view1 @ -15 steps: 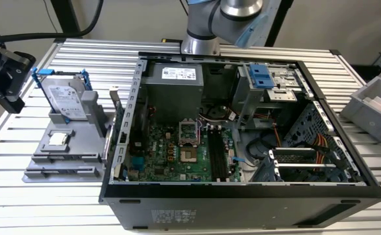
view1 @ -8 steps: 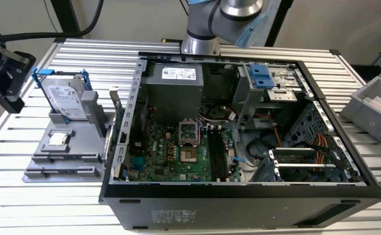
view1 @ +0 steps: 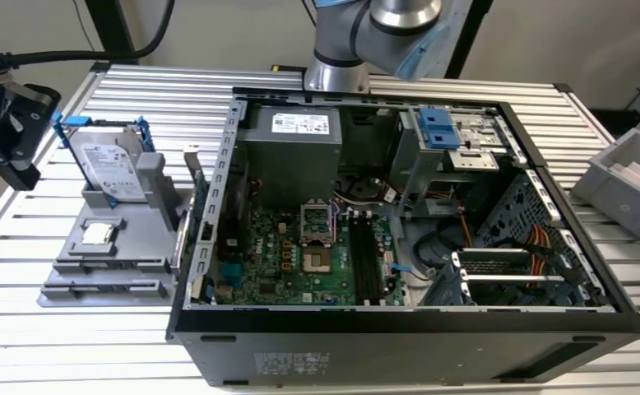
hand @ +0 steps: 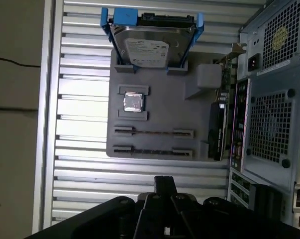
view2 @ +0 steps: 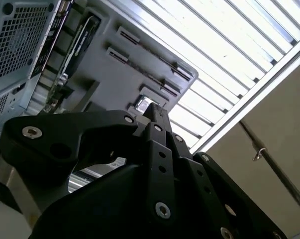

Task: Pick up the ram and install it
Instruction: 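Pick up the ram and move it above insertion slot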

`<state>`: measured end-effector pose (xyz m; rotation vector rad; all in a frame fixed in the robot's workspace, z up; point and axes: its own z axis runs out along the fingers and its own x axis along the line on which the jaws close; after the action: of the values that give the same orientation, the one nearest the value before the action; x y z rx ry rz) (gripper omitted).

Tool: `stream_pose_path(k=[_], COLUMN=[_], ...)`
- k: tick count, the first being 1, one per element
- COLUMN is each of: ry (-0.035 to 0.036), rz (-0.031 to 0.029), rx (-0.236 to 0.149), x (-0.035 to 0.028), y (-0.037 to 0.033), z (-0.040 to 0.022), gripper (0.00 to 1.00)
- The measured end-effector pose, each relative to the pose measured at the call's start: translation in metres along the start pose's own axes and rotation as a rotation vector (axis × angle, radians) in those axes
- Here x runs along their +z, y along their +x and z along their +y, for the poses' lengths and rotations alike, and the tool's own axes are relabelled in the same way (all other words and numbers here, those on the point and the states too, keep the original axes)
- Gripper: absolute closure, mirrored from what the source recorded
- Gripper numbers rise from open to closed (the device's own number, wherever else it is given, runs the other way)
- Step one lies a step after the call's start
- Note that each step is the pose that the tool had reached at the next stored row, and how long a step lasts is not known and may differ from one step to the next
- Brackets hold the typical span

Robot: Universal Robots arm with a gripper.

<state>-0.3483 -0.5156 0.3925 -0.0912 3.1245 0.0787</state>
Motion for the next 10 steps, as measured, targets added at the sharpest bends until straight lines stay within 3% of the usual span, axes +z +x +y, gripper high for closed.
stream_pose_path(k=[10], ry=[-0.0015], rz=[0.0048], rx=[-0.095], x=[-0.0001], y=[0.0000], z=[0.0000], gripper=[1.00])
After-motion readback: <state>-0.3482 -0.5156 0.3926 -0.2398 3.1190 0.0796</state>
